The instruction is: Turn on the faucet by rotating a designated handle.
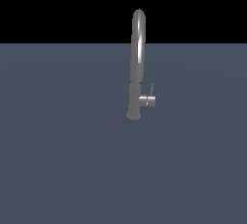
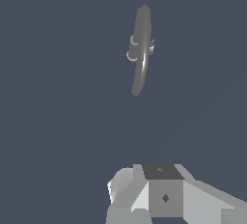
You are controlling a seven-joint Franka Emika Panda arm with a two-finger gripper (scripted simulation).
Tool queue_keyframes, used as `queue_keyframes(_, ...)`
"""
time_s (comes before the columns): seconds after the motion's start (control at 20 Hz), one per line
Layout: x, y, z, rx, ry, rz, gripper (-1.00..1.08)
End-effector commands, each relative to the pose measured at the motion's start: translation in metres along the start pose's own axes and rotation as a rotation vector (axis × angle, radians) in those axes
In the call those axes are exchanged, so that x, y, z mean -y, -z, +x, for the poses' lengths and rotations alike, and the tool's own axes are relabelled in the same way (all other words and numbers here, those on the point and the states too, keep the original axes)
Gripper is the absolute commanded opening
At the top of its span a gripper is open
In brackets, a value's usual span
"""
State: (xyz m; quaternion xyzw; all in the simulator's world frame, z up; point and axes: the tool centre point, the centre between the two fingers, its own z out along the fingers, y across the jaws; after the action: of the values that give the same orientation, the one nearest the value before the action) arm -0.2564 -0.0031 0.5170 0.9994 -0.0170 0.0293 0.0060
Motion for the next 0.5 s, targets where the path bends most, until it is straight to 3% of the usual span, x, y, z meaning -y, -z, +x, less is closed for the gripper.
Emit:
queue_keyframes(0.0, 0.000, 0.000, 0.000, 0.000, 0.000, 0.000, -1.00)
queue_keyframes(0.45, -0.001, -0.002, 0.012, 0.025, -0.027, 0.024, -1.00)
